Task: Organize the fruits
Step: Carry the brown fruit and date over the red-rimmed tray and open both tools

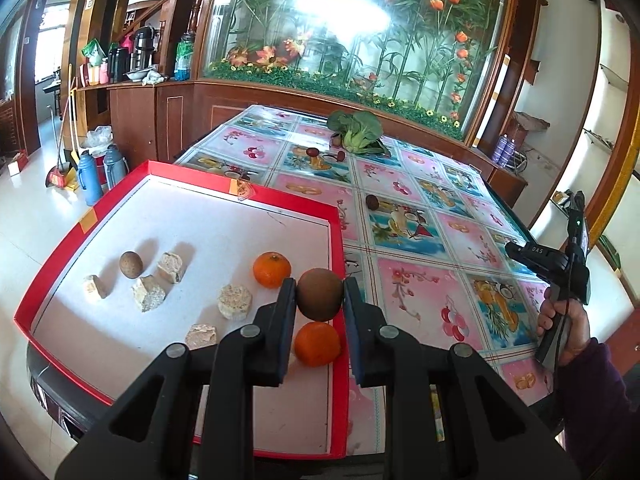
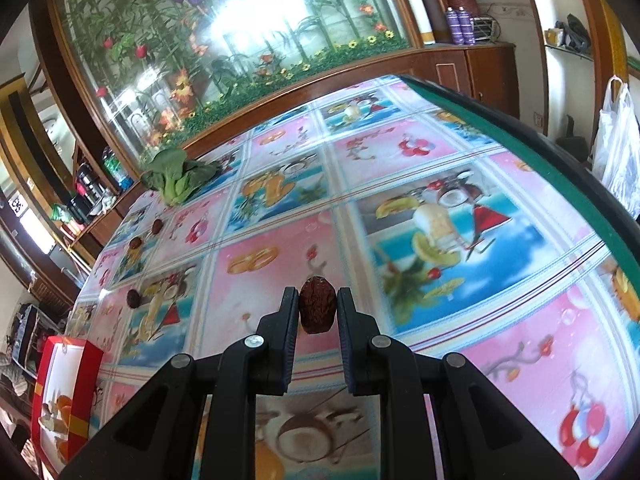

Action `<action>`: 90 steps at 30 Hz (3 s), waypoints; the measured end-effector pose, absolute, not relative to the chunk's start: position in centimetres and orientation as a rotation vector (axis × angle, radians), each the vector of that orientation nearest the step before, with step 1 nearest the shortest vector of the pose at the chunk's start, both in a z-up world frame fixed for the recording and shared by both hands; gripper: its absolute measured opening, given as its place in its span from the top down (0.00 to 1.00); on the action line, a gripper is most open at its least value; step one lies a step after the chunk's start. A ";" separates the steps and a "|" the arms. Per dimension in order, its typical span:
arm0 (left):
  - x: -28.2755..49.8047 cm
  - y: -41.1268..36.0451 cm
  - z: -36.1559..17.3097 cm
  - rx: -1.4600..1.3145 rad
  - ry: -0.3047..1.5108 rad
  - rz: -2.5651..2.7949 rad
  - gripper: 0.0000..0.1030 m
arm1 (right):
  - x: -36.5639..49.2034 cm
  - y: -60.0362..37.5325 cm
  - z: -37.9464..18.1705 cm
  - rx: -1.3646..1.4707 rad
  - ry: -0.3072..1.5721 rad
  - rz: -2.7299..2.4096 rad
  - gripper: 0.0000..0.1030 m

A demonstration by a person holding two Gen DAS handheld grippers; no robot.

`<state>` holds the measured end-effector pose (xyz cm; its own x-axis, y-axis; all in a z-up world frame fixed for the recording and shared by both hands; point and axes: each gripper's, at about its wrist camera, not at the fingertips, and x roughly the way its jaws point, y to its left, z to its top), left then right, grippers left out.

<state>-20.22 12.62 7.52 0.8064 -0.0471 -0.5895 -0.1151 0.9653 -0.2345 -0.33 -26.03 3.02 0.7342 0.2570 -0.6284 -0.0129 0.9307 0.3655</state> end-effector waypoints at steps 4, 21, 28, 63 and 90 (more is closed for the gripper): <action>-20.6 13.5 7.6 -0.276 0.632 0.044 0.76 | -0.9 -24.5 3.1 0.344 0.737 0.179 0.83; -22.6 17.1 7.9 -0.290 0.640 0.121 0.76 | -6.2 -9.9 4.9 0.341 0.772 0.608 0.83; -23.1 19.4 7.7 -0.315 0.638 0.171 0.76 | -9.2 -3.9 6.2 0.283 0.790 0.786 0.83; -21.5 24.2 4.3 -0.324 0.723 0.327 0.76 | -13.3 3.7 3.7 0.115 0.812 0.960 0.83; -20.8 20.6 4.5 -0.189 0.741 0.362 0.55 | -14.0 3.9 3.6 0.057 0.779 0.953 0.68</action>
